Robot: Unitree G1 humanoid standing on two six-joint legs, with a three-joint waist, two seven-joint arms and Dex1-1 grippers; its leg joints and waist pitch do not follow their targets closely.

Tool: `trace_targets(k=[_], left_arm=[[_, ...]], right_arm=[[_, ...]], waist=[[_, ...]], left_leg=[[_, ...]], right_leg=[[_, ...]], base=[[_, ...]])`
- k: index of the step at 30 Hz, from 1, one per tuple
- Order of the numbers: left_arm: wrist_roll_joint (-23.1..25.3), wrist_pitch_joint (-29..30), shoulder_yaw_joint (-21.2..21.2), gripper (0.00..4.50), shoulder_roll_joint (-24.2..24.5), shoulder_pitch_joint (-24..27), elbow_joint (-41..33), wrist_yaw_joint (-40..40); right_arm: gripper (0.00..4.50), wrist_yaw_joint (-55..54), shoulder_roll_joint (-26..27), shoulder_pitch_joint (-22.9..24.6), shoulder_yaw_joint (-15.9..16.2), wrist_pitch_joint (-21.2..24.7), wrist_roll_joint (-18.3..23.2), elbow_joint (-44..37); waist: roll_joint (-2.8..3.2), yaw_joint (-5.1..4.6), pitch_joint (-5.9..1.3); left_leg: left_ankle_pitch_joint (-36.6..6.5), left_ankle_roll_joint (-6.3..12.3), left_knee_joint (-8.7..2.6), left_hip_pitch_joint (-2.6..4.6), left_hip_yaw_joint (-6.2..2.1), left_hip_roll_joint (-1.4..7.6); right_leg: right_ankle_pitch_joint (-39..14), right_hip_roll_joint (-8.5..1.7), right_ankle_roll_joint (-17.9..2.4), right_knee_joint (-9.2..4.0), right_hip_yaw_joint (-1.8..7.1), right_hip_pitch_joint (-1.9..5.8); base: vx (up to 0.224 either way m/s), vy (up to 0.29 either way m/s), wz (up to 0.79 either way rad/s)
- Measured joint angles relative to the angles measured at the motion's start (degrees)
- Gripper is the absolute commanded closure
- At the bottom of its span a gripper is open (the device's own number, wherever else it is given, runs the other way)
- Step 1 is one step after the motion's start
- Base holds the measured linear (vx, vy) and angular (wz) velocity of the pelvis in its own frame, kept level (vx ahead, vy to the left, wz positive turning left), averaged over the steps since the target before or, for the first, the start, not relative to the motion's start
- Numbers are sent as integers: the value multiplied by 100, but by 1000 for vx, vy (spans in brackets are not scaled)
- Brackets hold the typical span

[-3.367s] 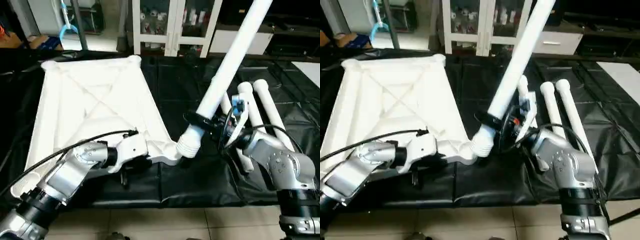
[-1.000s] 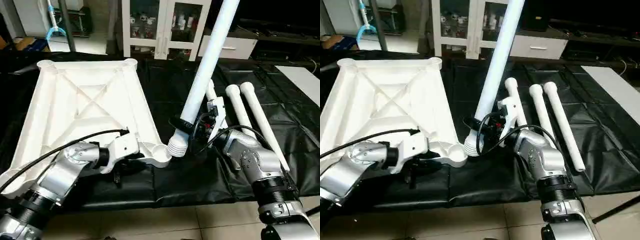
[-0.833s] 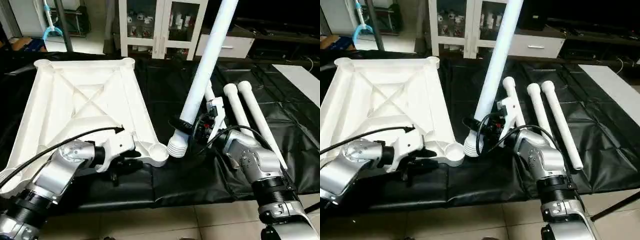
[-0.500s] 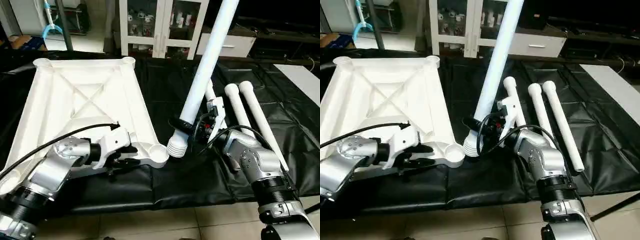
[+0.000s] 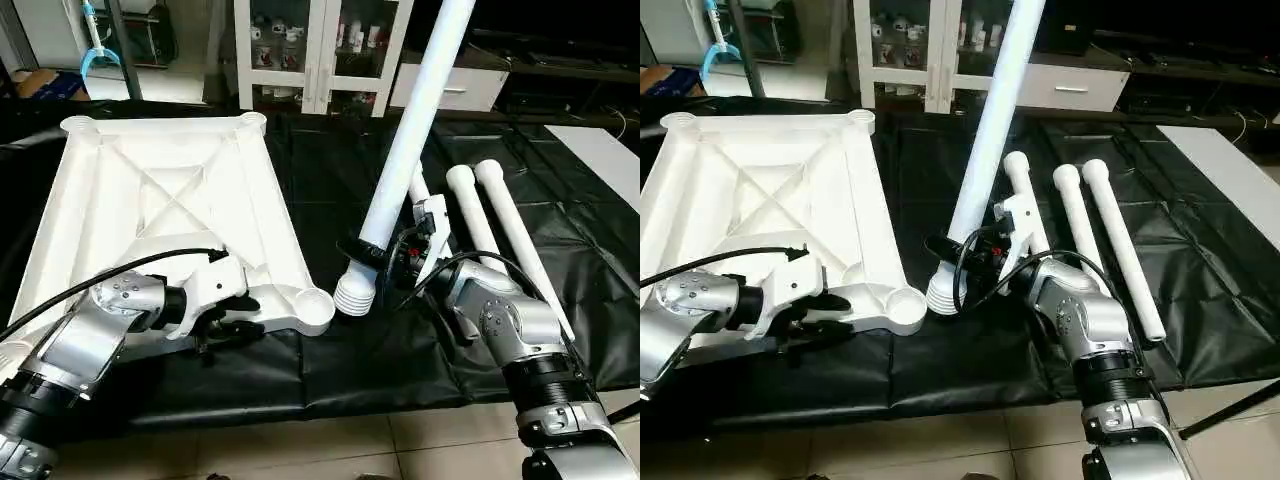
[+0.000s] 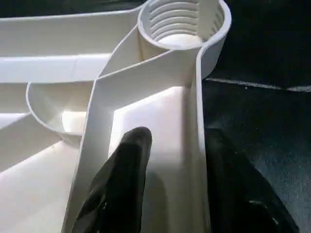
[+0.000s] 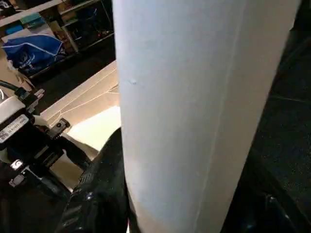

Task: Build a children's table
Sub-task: Insert table leg to table base

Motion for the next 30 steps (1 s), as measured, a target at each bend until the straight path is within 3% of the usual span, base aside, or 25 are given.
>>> trace_targets(k=[1, 11, 23, 30], left_arm=[[1, 5, 1, 293, 15, 9, -13, -9], [60, -17, -1, 347, -25, 103, -141, -38], [237, -58, -159, 439, -297, 177, -399, 147], [403, 162, -298, 450, -518, 175, -603, 281]], right_arm=[[268, 0, 0, 0, 2, 0, -19, 0], [268, -2, 1, -74, -49, 53, -47, 104], [268, 118, -11, -496, -330, 791, 400, 173], [268, 272, -12, -646, -362, 1149, 618, 234]], waist=[[0, -2, 0], [1, 5, 0], [-3, 29, -4], [-3, 119, -6]], left_leg=[[0, 0, 0, 1, 0, 0], [0, 0, 0, 2, 1, -1], [0, 0, -1, 2, 6, -2], [0, 0, -2, 5, 15, -4]], right_leg=[[0, 0, 0, 0, 0, 0], [0, 0, 0, 0, 2, 1], [11, -3, -20, -10, 4, 7], [11, -8, -19, -23, 6, 16]], base=[[0, 0, 0], [0, 0, 0], [0, 0, 0], [0, 0, 0]])
